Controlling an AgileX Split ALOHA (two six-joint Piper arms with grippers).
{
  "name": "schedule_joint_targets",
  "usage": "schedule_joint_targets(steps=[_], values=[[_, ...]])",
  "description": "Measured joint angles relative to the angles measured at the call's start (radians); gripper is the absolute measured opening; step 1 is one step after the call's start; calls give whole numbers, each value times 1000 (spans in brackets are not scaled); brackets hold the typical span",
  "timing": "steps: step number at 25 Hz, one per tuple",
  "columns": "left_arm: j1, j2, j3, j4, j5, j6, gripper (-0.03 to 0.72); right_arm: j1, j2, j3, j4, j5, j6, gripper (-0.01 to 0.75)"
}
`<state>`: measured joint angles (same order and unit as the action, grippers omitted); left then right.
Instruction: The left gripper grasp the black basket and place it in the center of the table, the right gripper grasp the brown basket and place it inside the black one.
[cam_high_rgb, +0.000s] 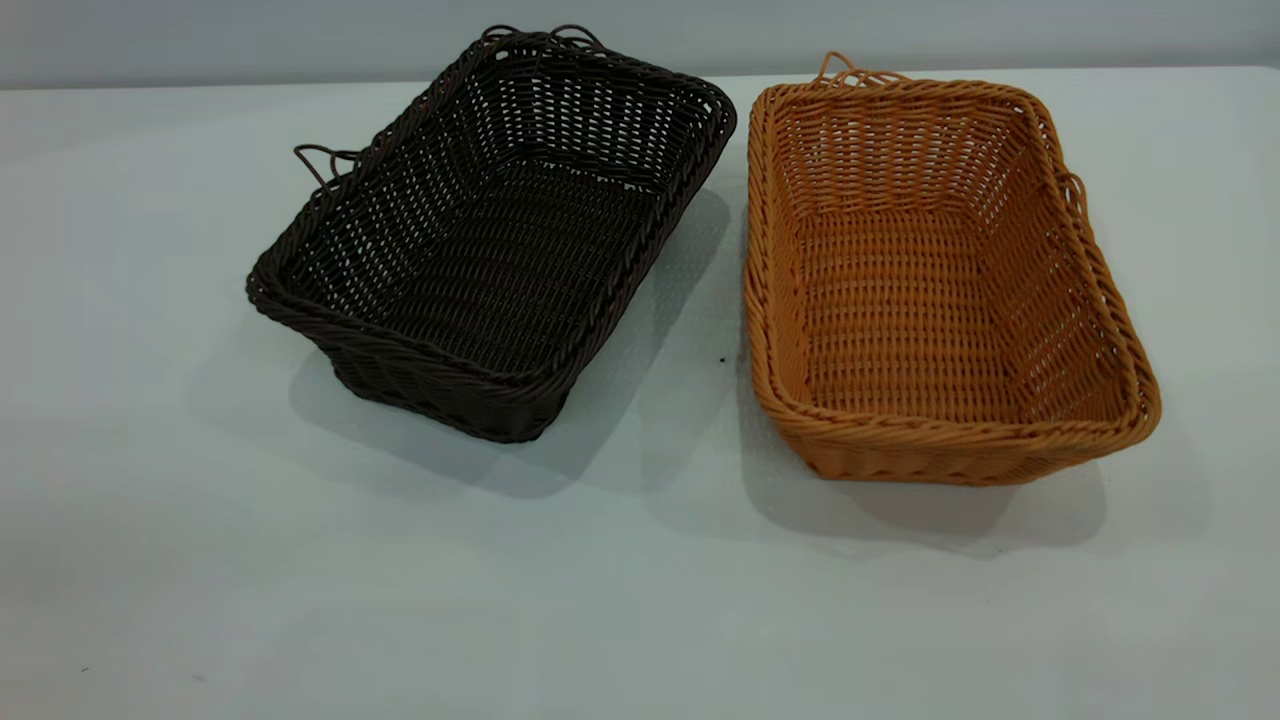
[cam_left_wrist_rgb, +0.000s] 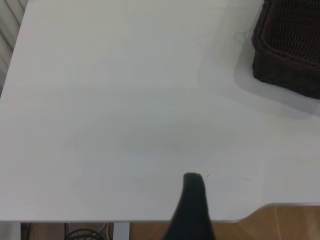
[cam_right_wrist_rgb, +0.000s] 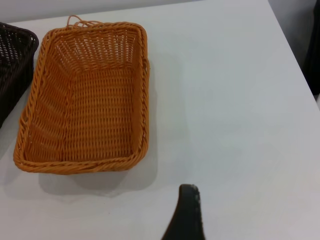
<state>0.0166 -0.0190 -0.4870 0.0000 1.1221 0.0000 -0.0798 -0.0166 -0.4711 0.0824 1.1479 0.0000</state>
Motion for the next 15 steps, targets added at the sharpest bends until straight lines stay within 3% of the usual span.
schedule_joint_targets(steps=[15], values=[[-20, 31, -20, 0, -30, 0, 579, 0, 0, 0, 0, -2, 0, 582]])
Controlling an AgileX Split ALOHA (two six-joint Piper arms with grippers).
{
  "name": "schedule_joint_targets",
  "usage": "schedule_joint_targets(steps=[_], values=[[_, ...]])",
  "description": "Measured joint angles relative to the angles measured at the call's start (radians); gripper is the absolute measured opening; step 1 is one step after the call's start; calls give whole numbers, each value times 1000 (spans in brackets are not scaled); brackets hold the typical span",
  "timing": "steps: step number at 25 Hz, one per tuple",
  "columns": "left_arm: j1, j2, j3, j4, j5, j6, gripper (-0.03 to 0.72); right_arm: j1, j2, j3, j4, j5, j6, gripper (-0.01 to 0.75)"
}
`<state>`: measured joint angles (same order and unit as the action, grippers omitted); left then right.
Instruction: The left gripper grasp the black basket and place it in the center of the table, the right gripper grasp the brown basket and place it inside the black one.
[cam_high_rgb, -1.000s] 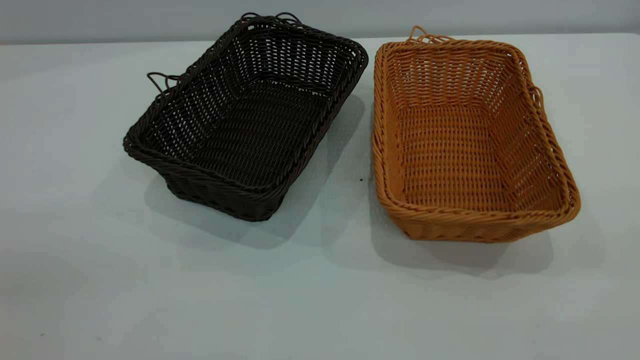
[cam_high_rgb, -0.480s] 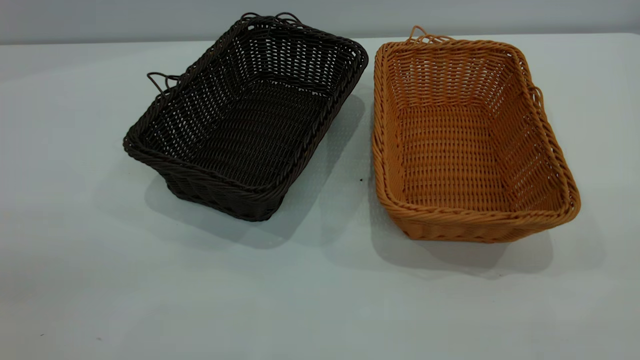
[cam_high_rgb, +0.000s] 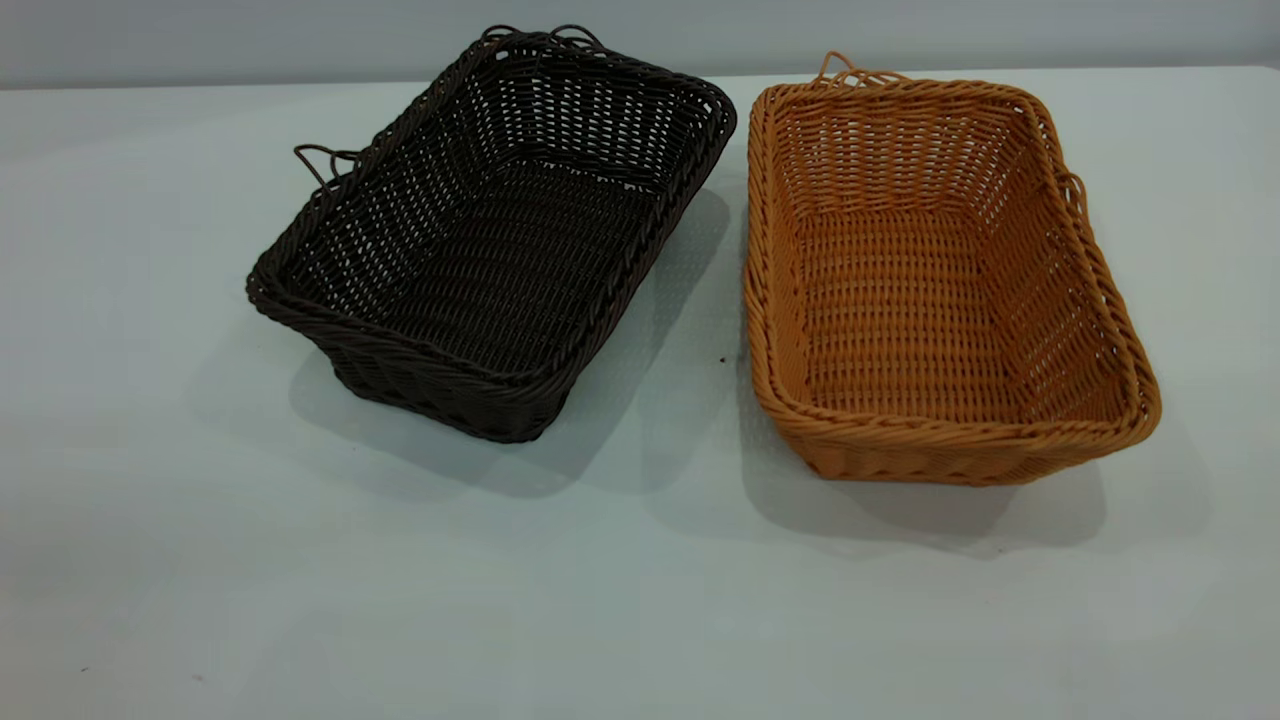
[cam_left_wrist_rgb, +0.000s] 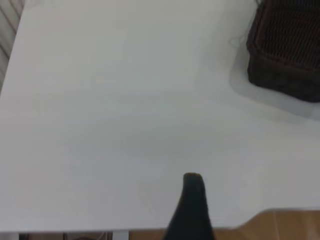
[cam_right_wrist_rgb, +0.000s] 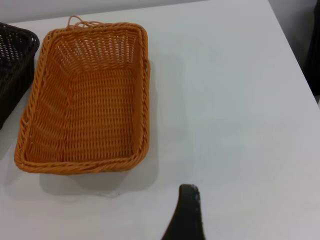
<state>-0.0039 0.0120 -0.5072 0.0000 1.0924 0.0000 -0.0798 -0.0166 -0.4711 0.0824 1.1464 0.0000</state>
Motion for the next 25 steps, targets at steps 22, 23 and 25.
schedule_joint_targets(steps=[22, 23, 25], values=[[-87, 1428, -427, -117, -730, 182, 579, 0, 0, 0, 11, -4, 0, 582], [-94, 1488, -474, -117, -732, 191, 579, 0, 0, 0, 11, -4, 0, 582], [-113, 1628, -559, -117, -734, 212, 579, 0, 0, 0, 11, -4, 0, 582]])
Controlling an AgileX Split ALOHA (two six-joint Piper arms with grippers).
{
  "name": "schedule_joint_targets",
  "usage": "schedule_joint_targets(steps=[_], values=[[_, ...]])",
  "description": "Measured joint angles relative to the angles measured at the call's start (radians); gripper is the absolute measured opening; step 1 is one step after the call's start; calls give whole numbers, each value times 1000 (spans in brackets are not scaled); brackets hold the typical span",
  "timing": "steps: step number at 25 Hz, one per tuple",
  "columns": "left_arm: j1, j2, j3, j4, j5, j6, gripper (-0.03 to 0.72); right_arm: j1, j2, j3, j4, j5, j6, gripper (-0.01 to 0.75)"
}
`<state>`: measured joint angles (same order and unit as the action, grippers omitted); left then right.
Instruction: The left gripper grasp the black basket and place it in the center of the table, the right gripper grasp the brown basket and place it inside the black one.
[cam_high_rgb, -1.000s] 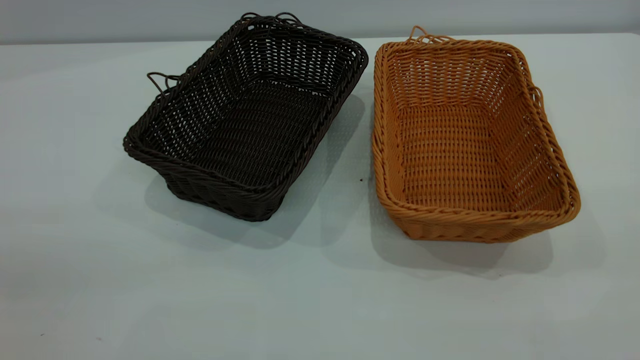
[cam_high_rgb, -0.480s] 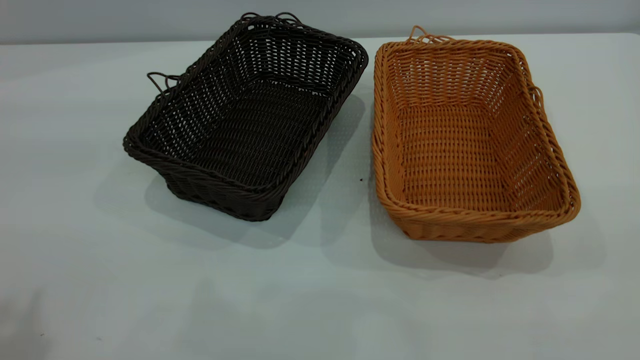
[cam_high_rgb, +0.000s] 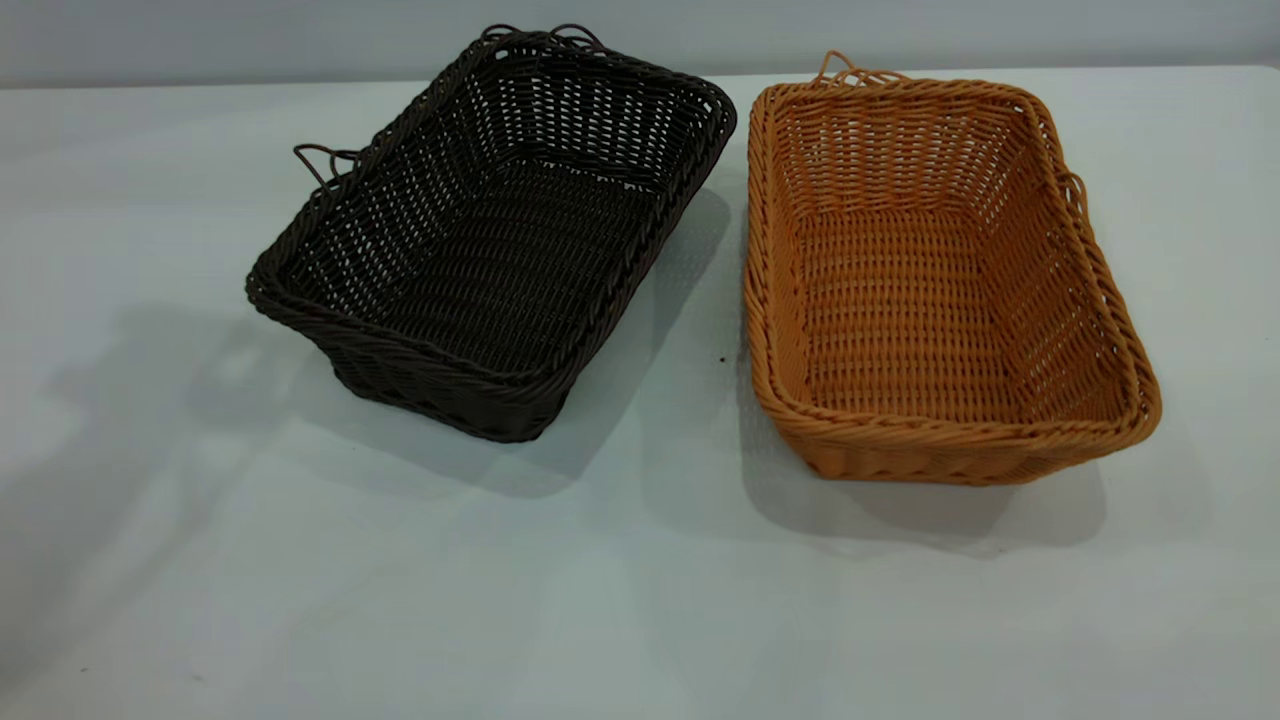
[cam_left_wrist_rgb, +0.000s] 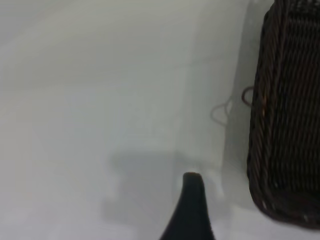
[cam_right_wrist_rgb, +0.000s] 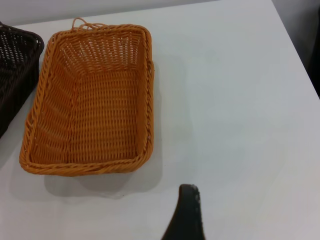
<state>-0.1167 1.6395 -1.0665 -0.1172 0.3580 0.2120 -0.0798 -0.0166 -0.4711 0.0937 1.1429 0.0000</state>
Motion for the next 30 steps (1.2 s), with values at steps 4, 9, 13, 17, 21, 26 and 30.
schedule_joint_targets(steps=[4, 9, 13, 17, 21, 26, 30], values=[[-42, 239, -182, 0, -5, 24, 579, 0, 0, 0, -8, -1, 0, 582], [-95, 472, -383, 0, -1, 29, 579, 0, 73, -1, -12, -19, 14, 582], [-127, 598, -499, -1, 4, 30, 579, 0, 248, -10, 5, -68, 17, 582], [-154, 691, -576, -1, 4, 43, 579, 0, 454, -14, 64, -165, 14, 582], [-165, 759, -601, -2, 3, 52, 579, 0, 676, -14, 191, -247, -13, 582], [-165, 802, -604, -3, -6, 55, 495, 0, 954, -14, 425, -320, -149, 582], [-165, 816, -609, 1, -17, 56, 240, 0, 1187, -17, 679, -375, -324, 582]])
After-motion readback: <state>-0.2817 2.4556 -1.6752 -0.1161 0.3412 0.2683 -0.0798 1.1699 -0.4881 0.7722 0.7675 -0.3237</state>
